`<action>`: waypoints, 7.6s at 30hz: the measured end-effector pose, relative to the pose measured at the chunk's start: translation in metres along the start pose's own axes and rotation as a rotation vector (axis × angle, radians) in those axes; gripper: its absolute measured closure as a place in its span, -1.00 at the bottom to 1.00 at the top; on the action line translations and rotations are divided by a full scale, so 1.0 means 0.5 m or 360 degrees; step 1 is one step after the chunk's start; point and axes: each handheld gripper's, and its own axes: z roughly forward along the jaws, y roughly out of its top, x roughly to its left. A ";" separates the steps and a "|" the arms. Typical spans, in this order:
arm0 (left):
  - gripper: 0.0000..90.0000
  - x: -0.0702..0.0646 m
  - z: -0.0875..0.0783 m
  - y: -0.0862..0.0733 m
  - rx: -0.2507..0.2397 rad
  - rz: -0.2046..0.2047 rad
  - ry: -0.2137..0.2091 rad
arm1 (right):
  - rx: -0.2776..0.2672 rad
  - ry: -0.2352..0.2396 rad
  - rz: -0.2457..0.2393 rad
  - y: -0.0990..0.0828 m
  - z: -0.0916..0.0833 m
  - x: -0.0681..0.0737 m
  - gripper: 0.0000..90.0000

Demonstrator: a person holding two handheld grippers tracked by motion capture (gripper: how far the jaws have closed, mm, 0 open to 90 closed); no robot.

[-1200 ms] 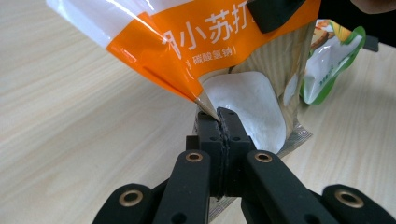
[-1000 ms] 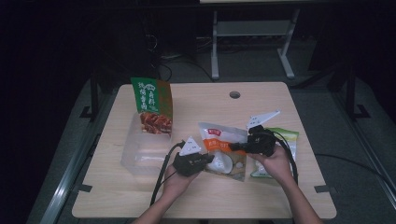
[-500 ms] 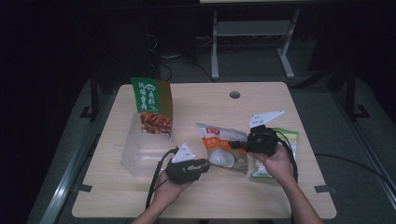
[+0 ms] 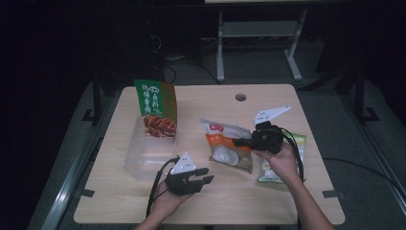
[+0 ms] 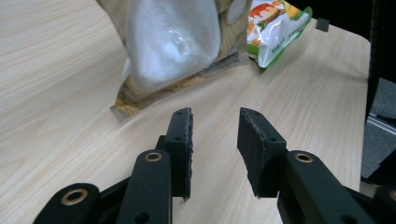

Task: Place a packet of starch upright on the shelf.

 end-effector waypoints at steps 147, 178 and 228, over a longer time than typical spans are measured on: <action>-0.01 -0.024 -0.004 -0.013 -0.0011 0.0106 0.0003 | 0.0083 0.0127 -0.0046 0.150 0.179 -0.001 0.12; -0.18 -0.023 0.001 -0.012 -0.0012 0.0105 0.0046 | 0.0154 -0.0119 0.0187 -0.004 -0.007 -0.083 -0.08; -0.26 -0.041 0.056 0.016 0.0004 0.0095 -0.0043 | 0.0213 -0.0508 0.0788 -0.311 -0.202 -0.210 0.24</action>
